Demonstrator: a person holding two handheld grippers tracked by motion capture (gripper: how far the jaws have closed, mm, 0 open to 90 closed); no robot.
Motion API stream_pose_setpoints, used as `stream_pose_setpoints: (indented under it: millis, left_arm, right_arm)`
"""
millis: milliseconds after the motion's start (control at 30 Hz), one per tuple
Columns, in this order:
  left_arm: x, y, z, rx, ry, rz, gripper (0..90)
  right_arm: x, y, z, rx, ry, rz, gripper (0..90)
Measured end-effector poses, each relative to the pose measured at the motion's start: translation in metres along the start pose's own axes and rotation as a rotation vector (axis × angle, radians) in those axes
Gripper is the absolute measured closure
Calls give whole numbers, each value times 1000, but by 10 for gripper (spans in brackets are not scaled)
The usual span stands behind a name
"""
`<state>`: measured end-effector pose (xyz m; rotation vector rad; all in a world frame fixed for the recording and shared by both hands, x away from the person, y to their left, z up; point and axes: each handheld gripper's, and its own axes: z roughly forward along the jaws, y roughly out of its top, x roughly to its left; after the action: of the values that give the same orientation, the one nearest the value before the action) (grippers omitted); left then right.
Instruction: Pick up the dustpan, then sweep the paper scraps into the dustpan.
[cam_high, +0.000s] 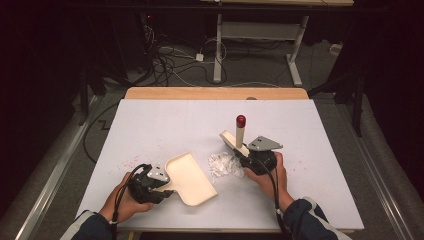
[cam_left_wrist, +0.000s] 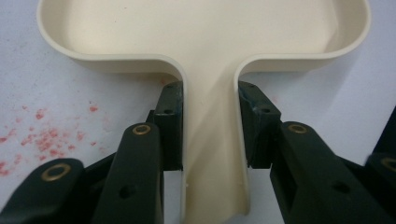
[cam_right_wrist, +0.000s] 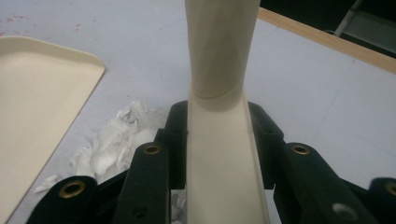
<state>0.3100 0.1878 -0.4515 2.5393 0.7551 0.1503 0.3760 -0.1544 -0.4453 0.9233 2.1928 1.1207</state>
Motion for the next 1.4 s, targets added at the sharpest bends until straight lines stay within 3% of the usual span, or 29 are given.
stream_pose_setpoints:
  millis: [900,1133,1400]
  left_arm:
    - [-3,3,4,5,-4,-14,637]
    - [-6,7,7,30,10,-11,637]
    - [-9,11,7,38,20,-4,637]
  right_arm:
    - [6,0,2,0,8,23,670]
    - [9,-1,2,-14,3,26,671]
    - [13,-2,1,-27,35,50,671]
